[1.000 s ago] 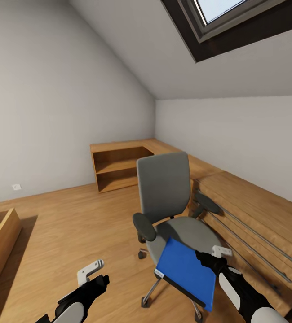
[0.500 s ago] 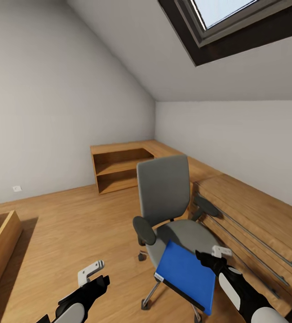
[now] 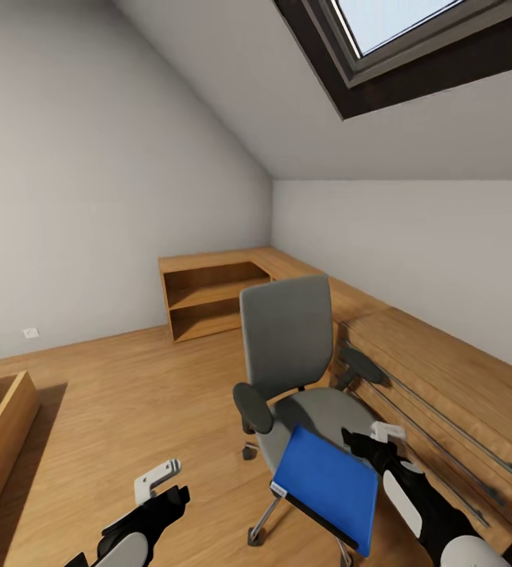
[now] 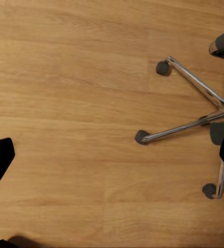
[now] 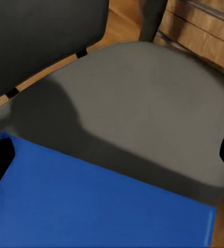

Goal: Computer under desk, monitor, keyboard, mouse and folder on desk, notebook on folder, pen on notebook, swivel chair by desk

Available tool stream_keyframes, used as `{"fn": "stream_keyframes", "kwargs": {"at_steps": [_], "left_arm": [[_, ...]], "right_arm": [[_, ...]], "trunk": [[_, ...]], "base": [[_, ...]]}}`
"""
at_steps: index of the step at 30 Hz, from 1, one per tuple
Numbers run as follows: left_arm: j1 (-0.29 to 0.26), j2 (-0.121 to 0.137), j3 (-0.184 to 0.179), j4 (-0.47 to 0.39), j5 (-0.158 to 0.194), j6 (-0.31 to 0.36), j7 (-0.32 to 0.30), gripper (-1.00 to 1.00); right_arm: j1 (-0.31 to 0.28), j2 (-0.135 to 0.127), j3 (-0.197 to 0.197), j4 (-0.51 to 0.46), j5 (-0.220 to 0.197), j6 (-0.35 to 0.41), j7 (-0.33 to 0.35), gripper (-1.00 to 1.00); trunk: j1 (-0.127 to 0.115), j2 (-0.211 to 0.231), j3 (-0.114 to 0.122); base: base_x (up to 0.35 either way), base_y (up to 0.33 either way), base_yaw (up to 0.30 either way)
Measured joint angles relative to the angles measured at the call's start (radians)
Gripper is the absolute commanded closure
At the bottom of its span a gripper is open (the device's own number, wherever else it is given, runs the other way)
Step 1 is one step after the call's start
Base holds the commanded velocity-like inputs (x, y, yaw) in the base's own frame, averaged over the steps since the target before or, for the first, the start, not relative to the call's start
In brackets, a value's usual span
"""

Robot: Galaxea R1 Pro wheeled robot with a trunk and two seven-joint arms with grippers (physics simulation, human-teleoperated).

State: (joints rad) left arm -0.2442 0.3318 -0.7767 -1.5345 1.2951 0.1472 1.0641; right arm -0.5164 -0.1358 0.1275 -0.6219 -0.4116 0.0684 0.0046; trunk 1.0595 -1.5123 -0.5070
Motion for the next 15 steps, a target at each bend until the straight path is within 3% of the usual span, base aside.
{"fn": "stream_keyframes", "kwargs": {"at_steps": [4, 15], "left_arm": [[0.0, 0.0, 0.002, 0.008, -0.002, 0.0, 0.001, -1.0], [0.0, 0.0, 0.005, 0.015, -0.003, -0.002, 0.001, -1.0]], "right_arm": [[0.008, -0.003, 0.0, -0.09, 0.0, 0.009, -0.003, -1.0], [0.151, -0.005, -0.001, -0.424, -0.002, 0.165, -0.01, -1.0]], "trunk": [[0.0, 0.0, 0.0], [0.0, 0.0, 0.0]], "base": [[0.0, 0.0, 0.0], [0.0, 0.0, 0.0]]}}
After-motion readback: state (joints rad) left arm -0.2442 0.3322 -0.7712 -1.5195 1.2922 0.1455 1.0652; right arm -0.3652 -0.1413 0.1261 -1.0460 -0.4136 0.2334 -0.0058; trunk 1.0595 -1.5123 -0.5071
